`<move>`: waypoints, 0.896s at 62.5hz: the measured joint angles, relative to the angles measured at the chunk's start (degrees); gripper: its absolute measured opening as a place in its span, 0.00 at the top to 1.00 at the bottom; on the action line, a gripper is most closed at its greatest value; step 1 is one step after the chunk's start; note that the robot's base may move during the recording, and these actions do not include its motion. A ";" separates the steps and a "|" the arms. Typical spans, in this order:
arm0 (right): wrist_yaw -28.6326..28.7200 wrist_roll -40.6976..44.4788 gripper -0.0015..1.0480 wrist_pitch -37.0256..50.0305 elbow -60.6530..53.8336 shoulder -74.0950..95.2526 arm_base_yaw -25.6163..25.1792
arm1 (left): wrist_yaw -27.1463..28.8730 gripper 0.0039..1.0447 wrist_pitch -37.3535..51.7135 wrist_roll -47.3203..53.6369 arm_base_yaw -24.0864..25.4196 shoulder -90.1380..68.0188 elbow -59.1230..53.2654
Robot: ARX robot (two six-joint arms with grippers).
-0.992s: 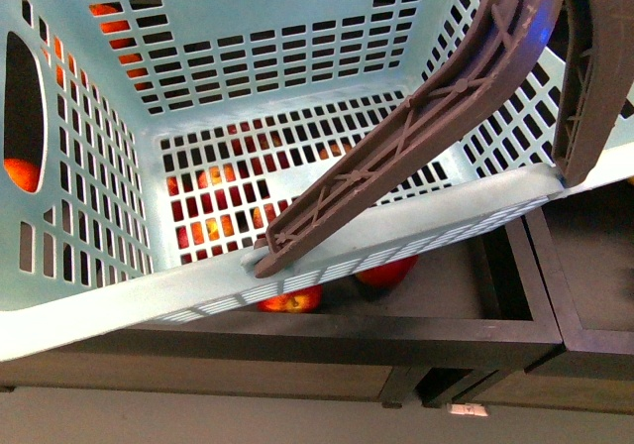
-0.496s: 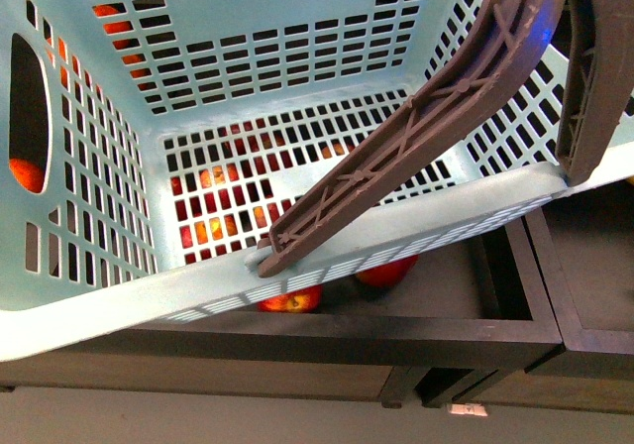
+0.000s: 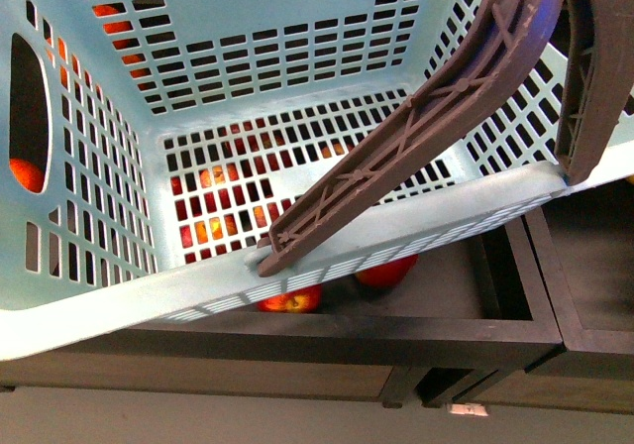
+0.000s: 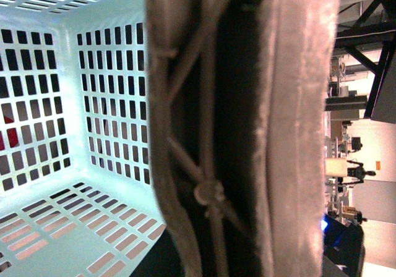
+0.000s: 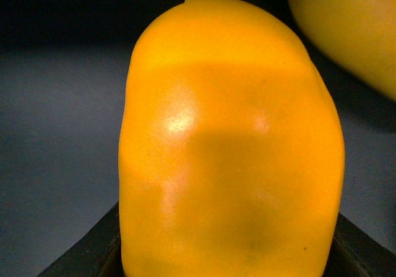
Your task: Pick mango and avocado into basket
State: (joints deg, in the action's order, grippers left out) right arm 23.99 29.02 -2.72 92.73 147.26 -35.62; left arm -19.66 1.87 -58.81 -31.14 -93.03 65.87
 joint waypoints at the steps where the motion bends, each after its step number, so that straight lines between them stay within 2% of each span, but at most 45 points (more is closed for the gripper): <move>1: 1.11 -0.26 0.45 1.03 -1.62 -1.77 -0.02 | 0.00 0.87 0.00 0.00 0.00 0.00 0.00; 19: 12.39 -5.60 0.45 11.63 -22.53 -24.96 0.59 | 0.02 0.87 0.00 0.00 0.00 0.00 0.00; 27: 17.66 -10.60 0.45 15.23 -33.46 -39.89 3.56 | 0.02 0.87 0.00 0.02 0.00 0.00 0.00; 41: 18.82 -16.37 0.45 18.14 -39.41 -53.77 10.38 | -0.02 0.87 0.00 0.00 0.00 0.00 0.00; 56: 16.79 -21.88 0.45 20.48 -42.62 -61.22 20.33 | 0.02 0.87 0.00 0.02 0.00 0.00 0.00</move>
State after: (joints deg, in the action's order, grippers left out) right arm 40.77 7.14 17.76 50.11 86.04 -15.29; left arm -19.64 1.87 -58.78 -31.14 -93.03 65.87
